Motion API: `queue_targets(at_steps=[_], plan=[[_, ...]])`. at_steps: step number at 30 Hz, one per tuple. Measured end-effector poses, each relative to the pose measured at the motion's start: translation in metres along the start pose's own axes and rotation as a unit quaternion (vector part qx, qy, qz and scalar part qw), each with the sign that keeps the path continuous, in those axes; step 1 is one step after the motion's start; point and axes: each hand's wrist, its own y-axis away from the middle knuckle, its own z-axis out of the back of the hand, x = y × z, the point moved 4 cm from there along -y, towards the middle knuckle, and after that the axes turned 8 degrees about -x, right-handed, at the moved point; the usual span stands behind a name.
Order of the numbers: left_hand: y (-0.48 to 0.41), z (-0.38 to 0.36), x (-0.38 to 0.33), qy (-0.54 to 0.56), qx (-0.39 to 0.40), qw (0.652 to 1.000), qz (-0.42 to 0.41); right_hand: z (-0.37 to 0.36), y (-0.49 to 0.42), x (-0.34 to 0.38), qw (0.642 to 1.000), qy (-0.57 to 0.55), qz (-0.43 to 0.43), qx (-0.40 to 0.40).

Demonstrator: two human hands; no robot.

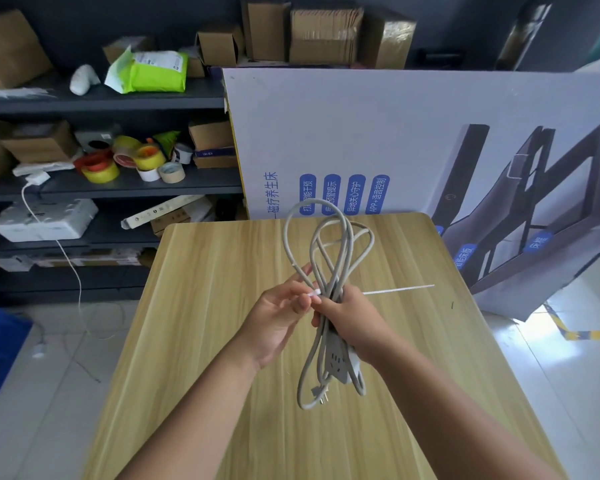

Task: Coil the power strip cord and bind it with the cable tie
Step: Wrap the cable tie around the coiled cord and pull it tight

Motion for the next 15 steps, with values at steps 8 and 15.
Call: queue_targets(at_steps=[8,15], plan=[[0.006,0.016,-0.012,0.009,-0.151,0.987,-0.056,0.003,0.0,-0.005,0.997,-0.049,-0.055,0.007],[0.016,0.032,-0.003,0.022,-0.274,0.959,-0.067,0.003,0.002,-0.004,0.996,-0.07,-0.051,0.004]])
